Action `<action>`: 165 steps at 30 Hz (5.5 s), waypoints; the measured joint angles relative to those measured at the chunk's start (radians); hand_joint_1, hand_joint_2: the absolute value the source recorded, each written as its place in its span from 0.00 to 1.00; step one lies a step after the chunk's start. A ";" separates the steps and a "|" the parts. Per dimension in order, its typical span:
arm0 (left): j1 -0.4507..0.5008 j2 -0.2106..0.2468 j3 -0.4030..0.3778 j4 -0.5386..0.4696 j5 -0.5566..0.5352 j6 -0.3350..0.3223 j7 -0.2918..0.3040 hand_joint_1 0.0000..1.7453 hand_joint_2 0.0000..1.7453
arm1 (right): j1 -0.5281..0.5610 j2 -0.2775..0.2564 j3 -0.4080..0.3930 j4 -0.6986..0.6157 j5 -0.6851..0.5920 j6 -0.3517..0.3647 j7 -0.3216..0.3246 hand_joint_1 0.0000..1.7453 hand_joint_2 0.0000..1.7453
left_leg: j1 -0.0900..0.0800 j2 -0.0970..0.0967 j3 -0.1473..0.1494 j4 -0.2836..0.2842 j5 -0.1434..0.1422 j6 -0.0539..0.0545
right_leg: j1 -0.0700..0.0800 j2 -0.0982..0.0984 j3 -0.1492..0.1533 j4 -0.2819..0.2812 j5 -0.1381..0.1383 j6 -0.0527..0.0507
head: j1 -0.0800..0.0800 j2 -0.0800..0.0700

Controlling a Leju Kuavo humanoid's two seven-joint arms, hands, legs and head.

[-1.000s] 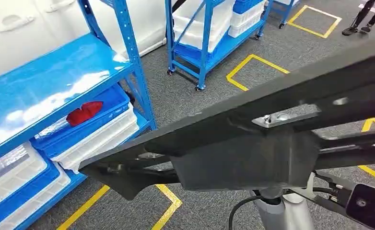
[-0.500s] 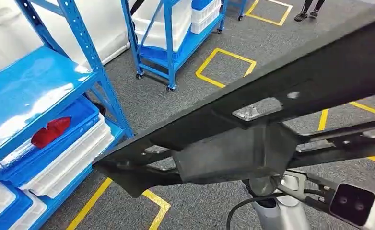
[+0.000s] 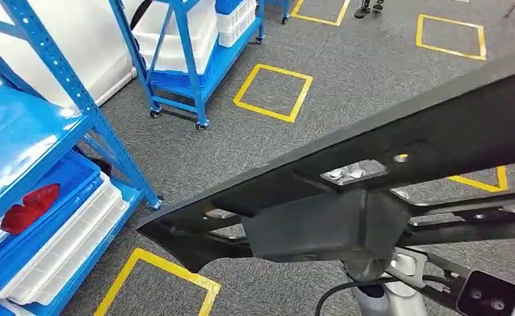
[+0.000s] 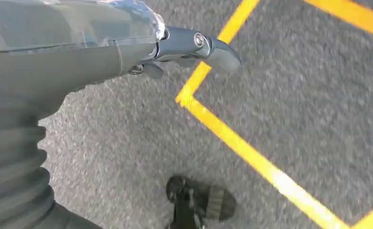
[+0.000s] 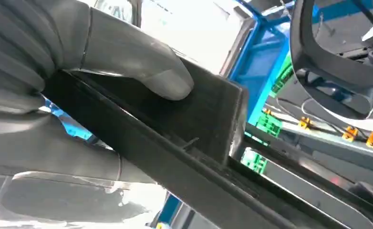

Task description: Take the parts from the cabinet and place them on the table.

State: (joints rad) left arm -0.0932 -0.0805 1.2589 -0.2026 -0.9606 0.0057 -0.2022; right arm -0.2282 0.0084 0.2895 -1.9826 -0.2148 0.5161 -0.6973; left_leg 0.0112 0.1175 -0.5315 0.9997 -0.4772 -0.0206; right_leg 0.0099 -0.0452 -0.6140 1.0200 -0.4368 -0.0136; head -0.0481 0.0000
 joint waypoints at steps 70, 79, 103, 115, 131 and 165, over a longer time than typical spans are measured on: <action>0.001 -0.028 0.002 0.000 0.010 -0.011 -0.023 0.00 1.00 | -0.069 -0.006 0.063 -0.060 -0.039 -0.030 0.047 1.00 1.00 | 0.002 -0.111 -0.116 0.226 -0.070 -0.010 | -0.008 0.114 0.023 -0.016 0.000 -0.020 | 0.000 0.000; -0.007 -0.029 0.002 0.000 0.010 -0.015 -0.023 0.00 1.00 | -0.082 -0.002 0.036 -0.048 -0.043 -0.030 0.056 1.00 1.00 | 0.008 -0.142 -0.024 -0.001 0.019 0.034 | -0.009 0.095 -0.015 0.042 -0.035 0.027 | 0.000 0.000; -0.004 -0.033 -0.003 0.000 -0.015 -0.017 -0.003 0.00 1.00 | -0.251 0.038 0.014 0.236 -0.026 -0.064 0.158 1.00 1.00 | 0.016 -0.175 -0.063 0.039 0.028 -0.014 | -0.015 0.134 0.021 -0.003 -0.014 -0.003 | 0.000 0.000; -0.005 -0.036 -0.003 0.000 -0.024 -0.024 -0.002 0.00 1.00 | -0.256 0.032 0.013 0.264 -0.048 -0.074 0.160 1.00 1.00 | 0.003 -0.072 -0.050 0.012 0.020 0.038 | -0.016 0.051 -0.139 0.279 -0.110 0.040 | 0.000 0.000; -0.002 -0.034 -0.003 0.000 -0.015 -0.027 0.009 0.00 1.00 | -0.236 0.022 0.015 0.293 -0.071 -0.047 0.125 1.00 1.00 | 0.002 -0.109 -0.152 0.257 -0.076 -0.008 | -0.006 0.106 0.021 -0.022 0.004 -0.020 | 0.000 0.000; -0.003 -0.027 0.002 0.001 0.004 -0.018 0.018 0.00 1.00 | -0.214 0.010 0.013 0.300 -0.082 -0.031 0.111 1.00 1.00 | 0.012 -0.201 -0.053 0.023 0.020 0.006 | -0.003 0.149 0.017 -0.009 -0.003 -0.006 | 0.000 0.000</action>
State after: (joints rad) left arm -0.0966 -0.1072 1.2608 -0.2018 -0.9567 -0.0118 -0.1843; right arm -0.4425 0.0183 0.3021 -1.6823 -0.2972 0.4852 -0.5867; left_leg 0.0230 -0.0832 -0.5850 1.0226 -0.4572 -0.0144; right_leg 0.0073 0.1039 -0.5971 1.0110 -0.4400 -0.0200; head -0.0477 0.0000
